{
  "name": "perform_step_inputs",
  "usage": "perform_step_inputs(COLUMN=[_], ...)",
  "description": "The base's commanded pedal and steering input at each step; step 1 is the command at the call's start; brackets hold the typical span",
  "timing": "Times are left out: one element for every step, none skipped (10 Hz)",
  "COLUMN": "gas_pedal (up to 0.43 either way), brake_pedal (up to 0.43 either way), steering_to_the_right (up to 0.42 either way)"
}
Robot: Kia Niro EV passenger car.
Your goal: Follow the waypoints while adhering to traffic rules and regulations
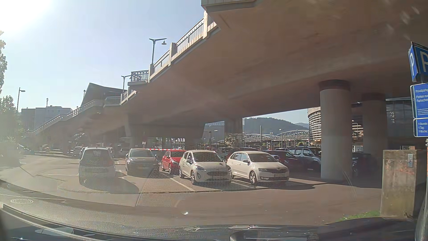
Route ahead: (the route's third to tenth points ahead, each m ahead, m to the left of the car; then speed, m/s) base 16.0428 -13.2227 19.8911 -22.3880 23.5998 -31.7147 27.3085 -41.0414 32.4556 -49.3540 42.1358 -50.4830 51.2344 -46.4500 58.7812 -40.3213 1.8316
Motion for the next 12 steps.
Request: perform_step_inputs(gas_pedal=[0.0,0.0,0.0,0.0,0.0,0.0,0.0,0.0,0.0,0.0,0.0,0.0], brake_pedal=[0.0,0.0,0.0,0.0,0.0,0.0,0.0,0.0,0.0,0.0,0.0,0.0], steering_to_the_right=[-0.511,-0.486,-0.464,-0.426,-0.385,-0.35,-0.295,-0.244,-0.197,-0.13,-0.059,-0.005])
